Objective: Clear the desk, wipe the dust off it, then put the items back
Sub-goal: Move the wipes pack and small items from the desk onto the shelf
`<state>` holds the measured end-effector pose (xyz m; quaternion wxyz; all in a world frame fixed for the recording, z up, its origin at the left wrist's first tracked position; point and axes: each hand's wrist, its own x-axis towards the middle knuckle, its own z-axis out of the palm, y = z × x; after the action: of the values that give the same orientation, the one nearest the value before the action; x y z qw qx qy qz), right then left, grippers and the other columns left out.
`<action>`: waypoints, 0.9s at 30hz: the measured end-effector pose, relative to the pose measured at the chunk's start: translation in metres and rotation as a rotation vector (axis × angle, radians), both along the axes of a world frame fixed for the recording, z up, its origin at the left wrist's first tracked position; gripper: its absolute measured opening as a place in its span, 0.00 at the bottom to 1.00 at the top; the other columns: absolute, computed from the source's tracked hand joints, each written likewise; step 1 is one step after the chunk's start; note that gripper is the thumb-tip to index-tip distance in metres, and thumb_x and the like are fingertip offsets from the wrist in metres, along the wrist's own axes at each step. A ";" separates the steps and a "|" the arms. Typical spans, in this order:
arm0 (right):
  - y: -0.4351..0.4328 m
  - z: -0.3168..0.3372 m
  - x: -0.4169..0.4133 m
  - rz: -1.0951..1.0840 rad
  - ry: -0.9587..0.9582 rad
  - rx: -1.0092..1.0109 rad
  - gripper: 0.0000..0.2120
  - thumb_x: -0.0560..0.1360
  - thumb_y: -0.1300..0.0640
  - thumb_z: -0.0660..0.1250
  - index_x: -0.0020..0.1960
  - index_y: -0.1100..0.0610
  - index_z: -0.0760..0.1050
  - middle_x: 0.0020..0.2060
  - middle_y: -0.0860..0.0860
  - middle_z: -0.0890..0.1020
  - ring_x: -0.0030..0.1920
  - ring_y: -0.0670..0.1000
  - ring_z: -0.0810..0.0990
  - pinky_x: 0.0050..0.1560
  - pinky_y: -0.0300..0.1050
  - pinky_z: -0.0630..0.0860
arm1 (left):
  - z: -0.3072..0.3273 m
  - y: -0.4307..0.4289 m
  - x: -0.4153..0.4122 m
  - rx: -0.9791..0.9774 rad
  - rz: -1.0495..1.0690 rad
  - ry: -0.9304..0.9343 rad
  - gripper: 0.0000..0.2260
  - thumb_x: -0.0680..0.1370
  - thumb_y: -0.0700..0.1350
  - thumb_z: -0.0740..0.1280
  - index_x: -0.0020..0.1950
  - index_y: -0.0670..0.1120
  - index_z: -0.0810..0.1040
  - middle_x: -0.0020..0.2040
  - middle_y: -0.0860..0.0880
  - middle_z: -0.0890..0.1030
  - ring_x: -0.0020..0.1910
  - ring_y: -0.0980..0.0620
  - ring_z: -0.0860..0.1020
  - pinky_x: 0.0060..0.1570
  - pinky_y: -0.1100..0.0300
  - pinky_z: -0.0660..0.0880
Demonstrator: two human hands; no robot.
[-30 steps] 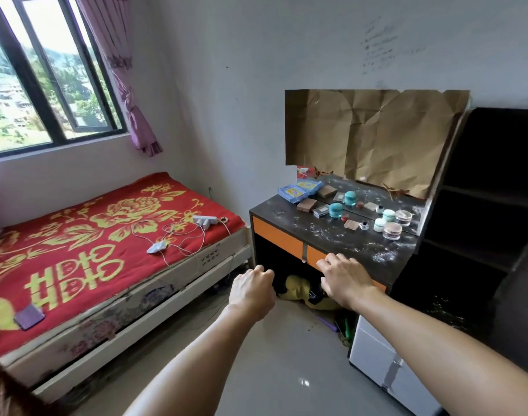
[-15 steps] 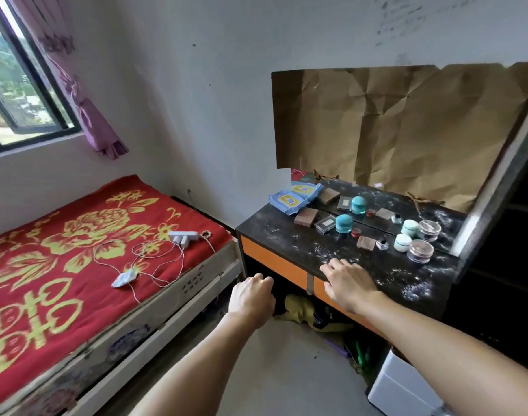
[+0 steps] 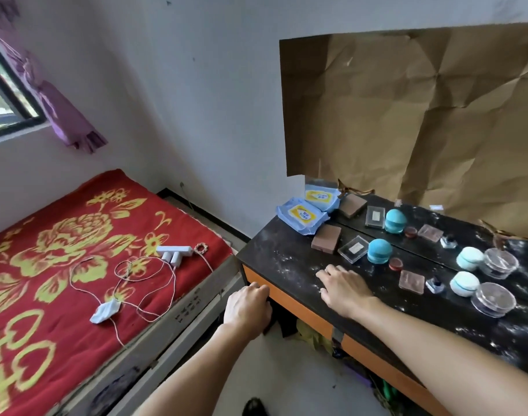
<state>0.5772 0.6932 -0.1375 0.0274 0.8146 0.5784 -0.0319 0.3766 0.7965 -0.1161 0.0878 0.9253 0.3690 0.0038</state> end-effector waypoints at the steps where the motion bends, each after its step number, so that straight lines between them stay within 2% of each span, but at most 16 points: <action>1: 0.014 -0.006 0.008 -0.019 0.002 -0.008 0.16 0.77 0.51 0.58 0.64 0.54 0.68 0.58 0.53 0.74 0.58 0.55 0.73 0.55 0.51 0.72 | -0.006 0.017 0.009 -0.011 -0.017 0.008 0.06 0.74 0.45 0.57 0.45 0.46 0.73 0.46 0.49 0.77 0.47 0.45 0.77 0.44 0.53 0.74; 5: 0.069 -0.024 0.041 -0.119 0.037 -0.031 0.15 0.77 0.51 0.58 0.62 0.53 0.69 0.58 0.53 0.74 0.58 0.55 0.73 0.54 0.50 0.72 | -0.026 0.093 0.048 -0.042 -0.098 0.026 0.08 0.75 0.46 0.58 0.48 0.47 0.74 0.49 0.50 0.77 0.50 0.46 0.77 0.45 0.54 0.73; 11: 0.141 -0.041 0.087 -0.323 0.150 -0.038 0.16 0.77 0.50 0.57 0.63 0.52 0.69 0.57 0.51 0.74 0.57 0.55 0.76 0.52 0.50 0.74 | -0.042 0.203 0.105 -0.088 -0.198 0.062 0.06 0.75 0.46 0.57 0.44 0.48 0.72 0.47 0.50 0.77 0.47 0.46 0.78 0.40 0.55 0.71; 16: 0.177 -0.058 0.111 -0.430 0.239 0.015 0.12 0.77 0.51 0.56 0.59 0.53 0.70 0.53 0.50 0.75 0.50 0.56 0.78 0.45 0.51 0.76 | -0.056 0.264 0.155 -0.145 -0.243 0.112 0.08 0.75 0.48 0.59 0.49 0.47 0.75 0.51 0.48 0.78 0.51 0.44 0.78 0.46 0.53 0.74; 20: 0.205 -0.077 0.144 -0.508 0.274 0.028 0.15 0.78 0.51 0.57 0.62 0.54 0.68 0.57 0.51 0.72 0.50 0.56 0.78 0.40 0.49 0.74 | -0.068 0.298 0.200 -0.171 -0.243 0.160 0.10 0.76 0.47 0.60 0.54 0.46 0.75 0.54 0.47 0.76 0.53 0.44 0.77 0.47 0.53 0.73; 24: 0.230 -0.105 0.170 -0.575 0.254 0.021 0.19 0.77 0.49 0.58 0.66 0.54 0.64 0.61 0.53 0.69 0.58 0.56 0.71 0.51 0.50 0.72 | -0.082 0.319 0.239 -0.179 -0.234 0.198 0.10 0.78 0.47 0.58 0.54 0.45 0.74 0.54 0.46 0.74 0.52 0.44 0.76 0.44 0.54 0.71; 27: 0.235 -0.124 0.182 -0.679 0.256 0.043 0.24 0.75 0.47 0.60 0.68 0.53 0.62 0.63 0.54 0.70 0.61 0.57 0.69 0.56 0.53 0.70 | -0.100 0.326 0.263 -0.160 -0.274 0.241 0.13 0.78 0.48 0.59 0.59 0.45 0.72 0.58 0.46 0.71 0.57 0.45 0.72 0.51 0.52 0.72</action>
<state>0.7595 0.9286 -0.2616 -0.0746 0.9500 0.2743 -0.1289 0.6394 1.1226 -0.2160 0.1161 0.9506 0.2468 -0.1482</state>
